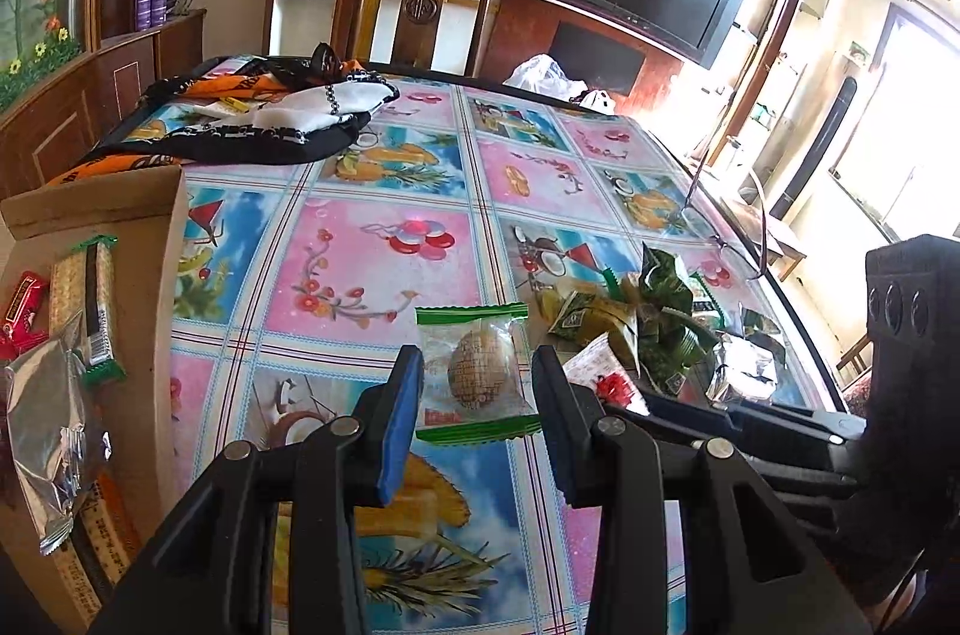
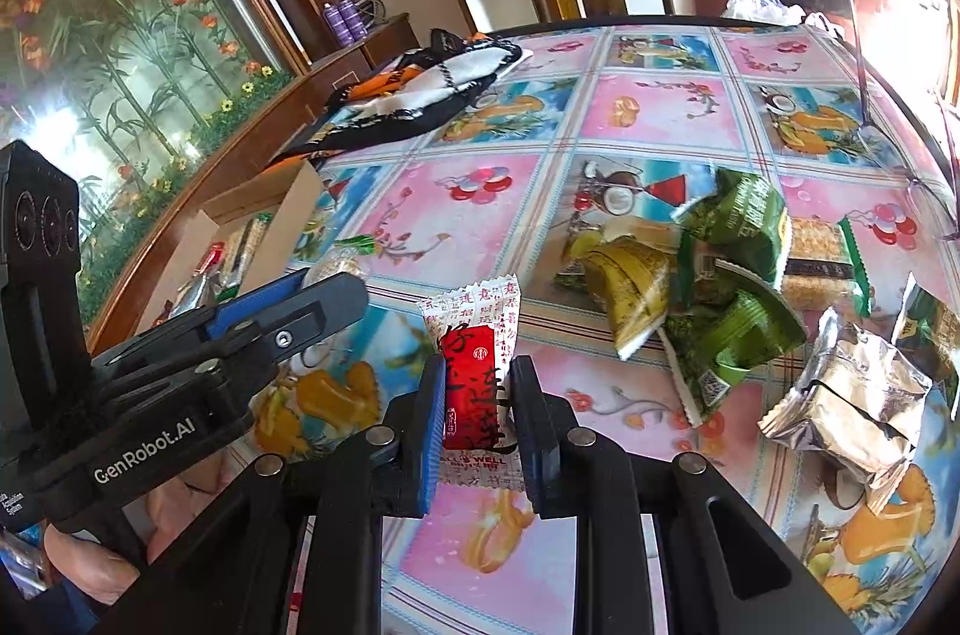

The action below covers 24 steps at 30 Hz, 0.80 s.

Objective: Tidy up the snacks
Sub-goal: 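Carry the white-wrapped candy and green-edged clear pack over the cardboard box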

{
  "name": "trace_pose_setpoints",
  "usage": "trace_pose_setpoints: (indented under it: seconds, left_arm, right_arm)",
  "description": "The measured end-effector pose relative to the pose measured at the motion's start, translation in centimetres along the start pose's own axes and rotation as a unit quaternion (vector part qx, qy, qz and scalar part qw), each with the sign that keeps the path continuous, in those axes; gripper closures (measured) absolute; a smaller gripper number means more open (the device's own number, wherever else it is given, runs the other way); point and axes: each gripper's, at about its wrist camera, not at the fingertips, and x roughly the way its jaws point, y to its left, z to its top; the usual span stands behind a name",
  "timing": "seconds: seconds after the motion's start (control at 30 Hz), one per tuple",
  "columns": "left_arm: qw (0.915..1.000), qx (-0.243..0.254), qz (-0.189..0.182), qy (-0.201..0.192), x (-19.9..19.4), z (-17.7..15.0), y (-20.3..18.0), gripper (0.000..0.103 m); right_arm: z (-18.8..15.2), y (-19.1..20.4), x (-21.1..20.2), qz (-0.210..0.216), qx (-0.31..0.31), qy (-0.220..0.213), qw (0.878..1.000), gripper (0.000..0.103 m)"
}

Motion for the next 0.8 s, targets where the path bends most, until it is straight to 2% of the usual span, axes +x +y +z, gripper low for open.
trace_pose_setpoints:
  seconds: [0.4, 0.63, 0.8]
  left_arm:
    - [0.9991, -0.023, -0.006, -0.036, -2.4, 1.0, 1.9, 0.067]
    - [0.9961, -0.058, 0.003, -0.066, -4.4, 1.9, 4.7, 0.067]
    - [0.9917, -0.093, 0.025, -0.085, -5.9, 2.4, 8.0, 0.067]
  right_arm:
    - [-0.3, 3.0, 0.3, 0.045, 0.006, -0.017, 0.999, 0.08]
    - [-0.3, 5.3, 0.6, 0.059, -0.004, -0.03, 0.998, 0.08]
    - [-0.4, 7.3, 1.3, 0.071, -0.015, -0.031, 0.997, 0.079]
